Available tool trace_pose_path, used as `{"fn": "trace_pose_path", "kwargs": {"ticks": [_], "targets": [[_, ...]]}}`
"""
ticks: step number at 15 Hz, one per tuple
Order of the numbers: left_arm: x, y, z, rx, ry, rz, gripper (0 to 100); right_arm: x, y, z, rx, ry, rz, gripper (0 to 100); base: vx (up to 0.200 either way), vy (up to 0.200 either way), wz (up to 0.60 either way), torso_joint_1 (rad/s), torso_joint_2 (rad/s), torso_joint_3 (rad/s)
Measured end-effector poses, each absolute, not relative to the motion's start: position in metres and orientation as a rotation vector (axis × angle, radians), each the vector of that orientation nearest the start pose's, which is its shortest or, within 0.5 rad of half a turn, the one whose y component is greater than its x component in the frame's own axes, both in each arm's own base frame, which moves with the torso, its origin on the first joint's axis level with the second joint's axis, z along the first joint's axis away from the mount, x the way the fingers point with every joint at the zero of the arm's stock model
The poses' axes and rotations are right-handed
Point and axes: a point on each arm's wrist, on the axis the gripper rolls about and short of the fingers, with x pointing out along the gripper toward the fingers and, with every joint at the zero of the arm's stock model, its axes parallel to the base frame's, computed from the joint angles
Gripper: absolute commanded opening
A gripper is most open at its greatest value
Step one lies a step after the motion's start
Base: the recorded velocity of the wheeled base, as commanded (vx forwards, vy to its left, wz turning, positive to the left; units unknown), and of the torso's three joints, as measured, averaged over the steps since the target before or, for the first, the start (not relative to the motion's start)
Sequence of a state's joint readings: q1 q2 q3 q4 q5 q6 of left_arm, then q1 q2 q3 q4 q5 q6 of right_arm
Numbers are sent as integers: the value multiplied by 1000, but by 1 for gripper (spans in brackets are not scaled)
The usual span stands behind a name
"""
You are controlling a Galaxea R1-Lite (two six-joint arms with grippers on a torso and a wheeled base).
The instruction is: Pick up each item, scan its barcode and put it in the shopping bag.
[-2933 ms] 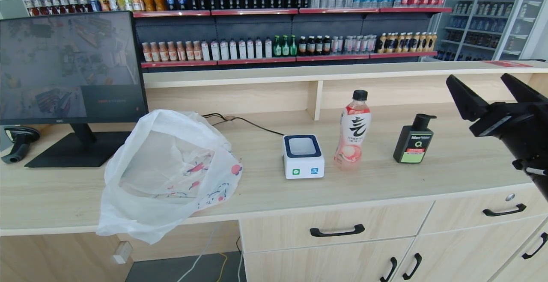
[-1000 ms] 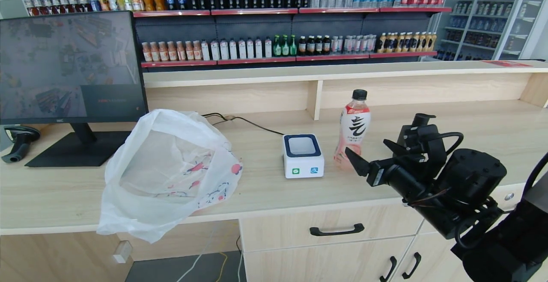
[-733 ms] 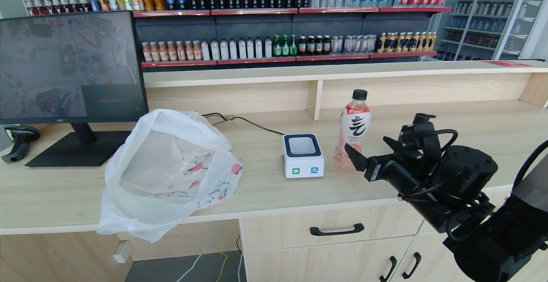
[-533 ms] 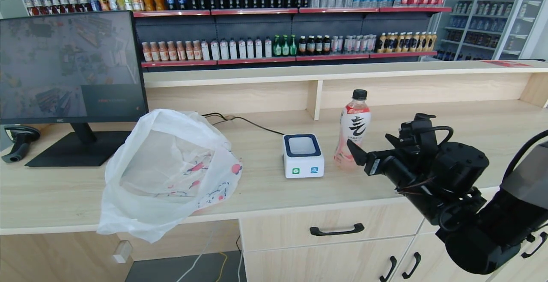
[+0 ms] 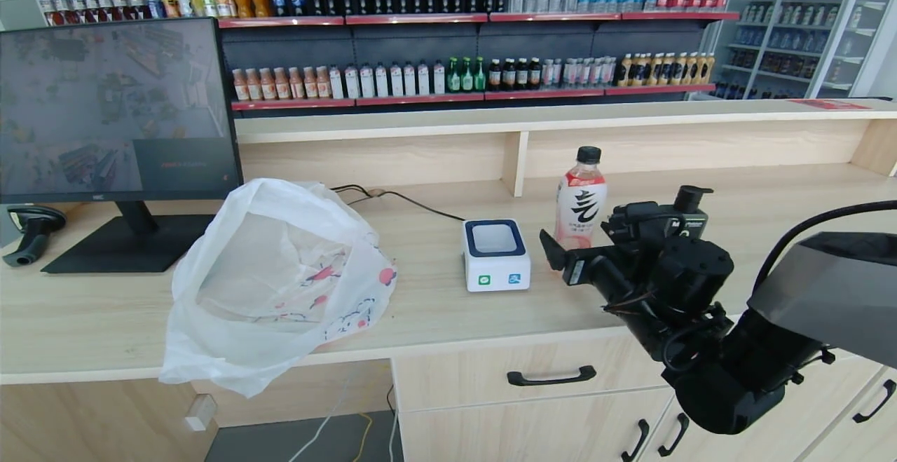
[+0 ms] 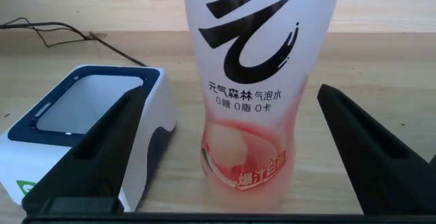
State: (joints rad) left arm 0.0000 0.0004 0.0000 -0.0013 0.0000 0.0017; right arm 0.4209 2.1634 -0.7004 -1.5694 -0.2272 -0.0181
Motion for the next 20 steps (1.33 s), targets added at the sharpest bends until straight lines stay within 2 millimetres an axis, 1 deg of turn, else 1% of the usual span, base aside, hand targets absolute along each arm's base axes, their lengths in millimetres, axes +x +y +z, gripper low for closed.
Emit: {"fn": "trace_pose_path", "kwargs": {"ticks": [3, 6, 11, 16, 20], "targets": [[-23, 0, 76, 2, -1, 0, 100, 339, 159, 94, 31, -125, 115, 100, 0, 0, 0, 0, 0, 0], [-23, 0, 76, 2, -1, 0, 100, 348, 164, 93, 31, -147, 94, 100, 0, 0, 0, 0, 0, 0], [-23, 0, 76, 2, -1, 0, 100, 351, 163, 90, 37, -141, 94, 100, 0, 0, 0, 0, 0, 0], [-23, 0, 76, 2, -1, 0, 100, 357, 147, 91, 54, -142, 52, 100, 0, 0, 0, 0, 0, 0], [-23, 0, 76, 2, 0, 0, 100, 363, 146, 93, 59, -161, 45, 100, 0, 0, 0, 0, 0, 0]]}}
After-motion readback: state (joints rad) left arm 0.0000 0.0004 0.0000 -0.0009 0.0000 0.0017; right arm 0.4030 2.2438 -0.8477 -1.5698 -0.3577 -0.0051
